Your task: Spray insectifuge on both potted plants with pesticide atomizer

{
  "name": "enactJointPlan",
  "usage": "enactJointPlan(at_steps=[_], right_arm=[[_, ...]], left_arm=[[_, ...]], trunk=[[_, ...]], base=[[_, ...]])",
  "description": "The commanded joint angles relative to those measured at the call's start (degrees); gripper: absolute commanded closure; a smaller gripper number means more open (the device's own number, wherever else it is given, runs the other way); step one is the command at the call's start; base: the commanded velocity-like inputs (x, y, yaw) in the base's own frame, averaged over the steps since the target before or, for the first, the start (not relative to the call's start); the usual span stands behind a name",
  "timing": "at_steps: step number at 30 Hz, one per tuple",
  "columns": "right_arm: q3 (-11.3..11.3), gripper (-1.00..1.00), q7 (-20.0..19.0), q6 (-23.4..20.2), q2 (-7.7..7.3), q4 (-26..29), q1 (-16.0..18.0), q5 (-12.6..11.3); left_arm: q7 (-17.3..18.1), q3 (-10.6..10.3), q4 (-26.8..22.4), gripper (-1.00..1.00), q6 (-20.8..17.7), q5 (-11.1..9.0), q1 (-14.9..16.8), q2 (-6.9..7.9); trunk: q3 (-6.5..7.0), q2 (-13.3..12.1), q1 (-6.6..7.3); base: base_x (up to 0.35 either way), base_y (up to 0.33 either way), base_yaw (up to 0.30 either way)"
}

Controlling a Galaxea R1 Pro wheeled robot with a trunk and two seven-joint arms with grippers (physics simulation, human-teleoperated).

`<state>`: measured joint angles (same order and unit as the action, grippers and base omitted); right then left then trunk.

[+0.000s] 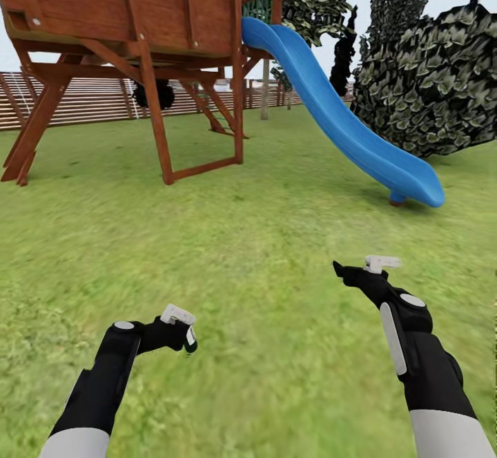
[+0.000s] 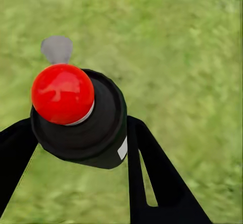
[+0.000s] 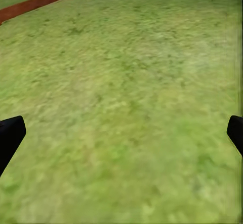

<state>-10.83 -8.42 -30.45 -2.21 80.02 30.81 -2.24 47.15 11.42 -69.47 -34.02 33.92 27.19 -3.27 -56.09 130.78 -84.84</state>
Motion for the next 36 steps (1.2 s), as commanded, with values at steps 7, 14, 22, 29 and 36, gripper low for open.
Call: enactJointPlan(at_steps=[7,14,22,29,36], right_arm=[[-0.07,-1.00,-0.20,-0.31,0.01,0.05,0.04,-0.22],[-0.07,-1.00,-0.20,-0.31,0.01,0.05,0.04,-0.22],[-0.07,-1.00,-0.20,-0.31,0.01,0.05,0.04,-0.22],[-0.07,-1.00,-0.20,-0.31,0.01,0.05,0.04,-0.22],[-0.07,-1.00,-0.20,-0.31,0.01,0.05,0.04,-0.22]], left_arm=[[0.49,0.18,-0.06,1.00,-0.25,0.36,0.05,-0.08],[0.52,0.18,-0.08,1.00,-0.25,0.36,0.03,-0.09],[0.51,0.18,-0.09,1.00,-0.25,0.36,0.05,-0.14],[0.49,0.18,-0.10,1.00,-0.25,0.36,0.03,-0.16],[0.49,0.18,-0.10,1.00,-0.25,0.36,0.05,-0.15]], trunk=[[-0.06,0.02,-0.03],[-0.06,0.02,-0.03],[-0.06,0.02,-0.03],[-0.06,0.02,-0.03],[-0.06,0.02,-0.03]], base=[[0.347,0.000,-0.238],[0.346,0.000,-0.238],[0.347,0.000,-0.238],[0.347,0.000,-0.238],[0.347,0.000,-0.222]])
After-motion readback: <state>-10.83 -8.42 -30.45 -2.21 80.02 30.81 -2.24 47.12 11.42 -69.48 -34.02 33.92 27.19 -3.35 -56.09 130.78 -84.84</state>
